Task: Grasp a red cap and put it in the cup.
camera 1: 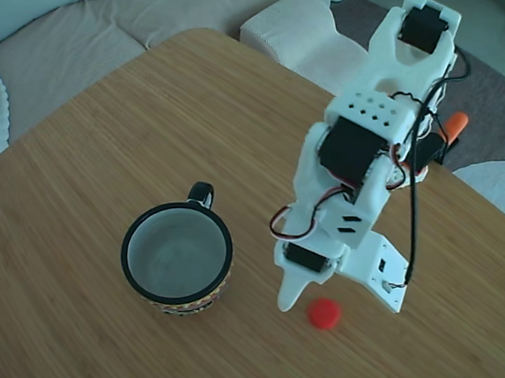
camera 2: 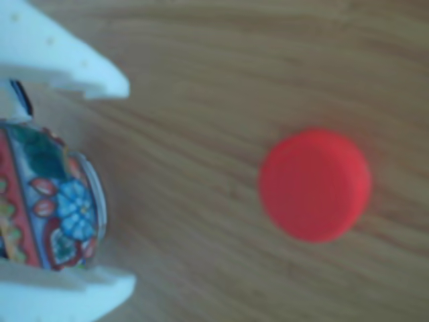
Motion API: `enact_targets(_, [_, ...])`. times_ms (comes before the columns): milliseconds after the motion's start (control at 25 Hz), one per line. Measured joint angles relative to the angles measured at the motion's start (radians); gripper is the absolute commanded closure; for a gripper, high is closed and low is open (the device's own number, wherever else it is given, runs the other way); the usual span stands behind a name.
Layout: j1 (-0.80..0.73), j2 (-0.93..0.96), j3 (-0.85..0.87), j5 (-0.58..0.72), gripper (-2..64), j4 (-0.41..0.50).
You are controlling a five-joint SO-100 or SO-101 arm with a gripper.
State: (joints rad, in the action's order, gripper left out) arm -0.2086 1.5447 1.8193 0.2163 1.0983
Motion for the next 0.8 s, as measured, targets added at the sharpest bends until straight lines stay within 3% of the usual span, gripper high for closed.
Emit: enact_targets(800, [-0.069, 0.0, -0.115, 0.009, 30.2, 0.015])
